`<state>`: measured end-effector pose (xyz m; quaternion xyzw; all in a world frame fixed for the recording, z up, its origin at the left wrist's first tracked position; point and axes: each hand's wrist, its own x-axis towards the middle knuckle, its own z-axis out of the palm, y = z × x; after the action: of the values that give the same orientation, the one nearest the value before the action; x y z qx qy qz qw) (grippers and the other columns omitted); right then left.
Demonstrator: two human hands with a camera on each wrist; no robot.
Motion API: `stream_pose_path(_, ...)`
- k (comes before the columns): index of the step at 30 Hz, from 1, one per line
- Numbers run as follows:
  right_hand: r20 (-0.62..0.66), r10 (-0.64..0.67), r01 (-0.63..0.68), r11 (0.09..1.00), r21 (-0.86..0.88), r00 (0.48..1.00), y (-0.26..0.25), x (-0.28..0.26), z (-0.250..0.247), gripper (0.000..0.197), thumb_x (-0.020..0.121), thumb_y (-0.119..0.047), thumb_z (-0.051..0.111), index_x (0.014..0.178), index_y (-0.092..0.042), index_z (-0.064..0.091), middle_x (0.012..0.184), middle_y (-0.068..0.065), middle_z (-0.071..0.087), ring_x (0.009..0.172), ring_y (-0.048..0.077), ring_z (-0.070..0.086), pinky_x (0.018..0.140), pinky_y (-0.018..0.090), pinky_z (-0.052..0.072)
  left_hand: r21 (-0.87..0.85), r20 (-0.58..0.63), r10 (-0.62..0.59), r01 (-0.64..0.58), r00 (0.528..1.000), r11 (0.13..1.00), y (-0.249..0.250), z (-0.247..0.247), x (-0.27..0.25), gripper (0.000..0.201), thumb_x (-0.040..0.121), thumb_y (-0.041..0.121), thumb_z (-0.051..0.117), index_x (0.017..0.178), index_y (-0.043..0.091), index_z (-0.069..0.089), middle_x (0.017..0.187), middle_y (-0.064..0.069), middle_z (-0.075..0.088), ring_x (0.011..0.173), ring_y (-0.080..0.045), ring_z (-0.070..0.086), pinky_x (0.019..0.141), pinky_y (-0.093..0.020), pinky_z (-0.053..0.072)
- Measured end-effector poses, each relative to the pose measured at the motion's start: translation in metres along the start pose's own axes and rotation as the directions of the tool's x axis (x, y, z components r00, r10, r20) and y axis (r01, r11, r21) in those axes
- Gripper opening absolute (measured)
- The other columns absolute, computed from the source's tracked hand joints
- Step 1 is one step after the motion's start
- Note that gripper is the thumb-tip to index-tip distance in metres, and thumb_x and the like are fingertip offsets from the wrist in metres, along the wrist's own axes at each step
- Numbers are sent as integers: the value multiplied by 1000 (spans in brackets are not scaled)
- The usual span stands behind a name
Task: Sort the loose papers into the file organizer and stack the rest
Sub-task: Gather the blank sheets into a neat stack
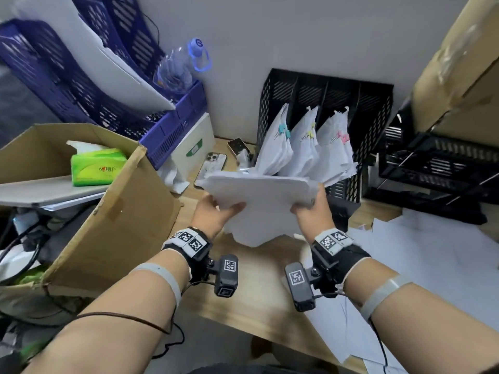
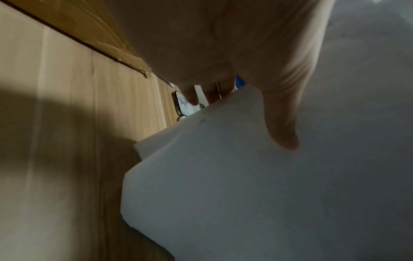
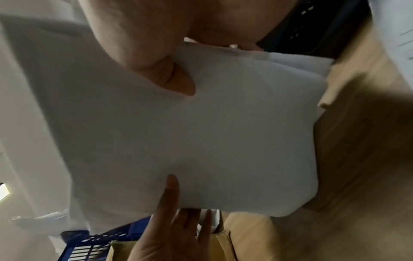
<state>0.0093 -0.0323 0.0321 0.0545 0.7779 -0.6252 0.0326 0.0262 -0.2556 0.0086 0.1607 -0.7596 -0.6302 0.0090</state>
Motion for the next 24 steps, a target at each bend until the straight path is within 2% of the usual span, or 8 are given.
stream_pose_path(3,-15,4,-5,998,-64,1000,10,2,-2,28,83,12,50,103,-7,48,83,6,54,77,20,50,62,26,42,-71,18,-34,35,999,997,-4,8,3,46,73,22,86,112,11,65,103,4,73,95,-10,68,70,-16,52)
stream_pose_path(6,-7,48,-48,998,-40,999,12,4,-7,23,85,11,53,106,2,58,89,11,59,82,22,52,59,11,43,-105,57,-53,59,997,993,-5,14,5,28,79,16,82,104,14,69,96,3,75,84,-5,69,69,-20,53)
stream_pose_path(8,-36,113,-112,993,37,993,14,2,-11,25,85,4,58,103,-12,63,92,7,65,84,22,57,70,18,48,-153,86,-55,68,995,986,-8,16,7,21,81,17,80,101,13,73,98,-2,77,87,-9,72,79,-32,54)
stream_pose_path(11,-15,175,-174,983,61,984,22,1,-15,34,84,-4,61,110,-26,63,107,1,70,102,20,65,91,36,51,-257,120,-97,125,988,958,-7,24,6,47,77,25,78,117,4,68,114,-12,74,109,-28,69,97,-48,54)
stream_pose_path(16,-107,140,-142,990,-15,984,22,-8,-46,30,88,-2,56,109,-23,60,100,3,67,96,21,61,80,26,45,-446,297,-53,188,953,875,19,55,6,52,88,16,67,137,2,52,130,-19,64,119,-36,63,100,-50,51)
stream_pose_path(21,-234,140,-168,980,-105,962,33,-36,-114,36,88,0,52,118,-17,63,102,-3,66,95,15,60,74,14,44,-321,449,-39,202,892,925,41,115,-5,42,91,13,67,132,6,58,124,-13,69,112,-31,68,91,-43,57)
stream_pose_path(22,-270,155,-195,973,-125,950,39,-44,-131,33,88,0,52,116,-16,64,101,-2,66,94,16,60,70,12,45,-258,490,-63,213,869,942,41,130,-10,39,92,12,67,130,6,60,122,-12,71,108,-30,69,86,-41,59)
stream_pose_path(24,-329,202,-266,950,-162,923,57,-62,-166,32,89,-1,53,116,-14,65,101,-1,66,97,20,63,75,16,45,-109,579,-128,232,805,967,37,161,-22,34,93,11,65,127,7,62,120,-11,72,106,-29,70,84,-43,60)
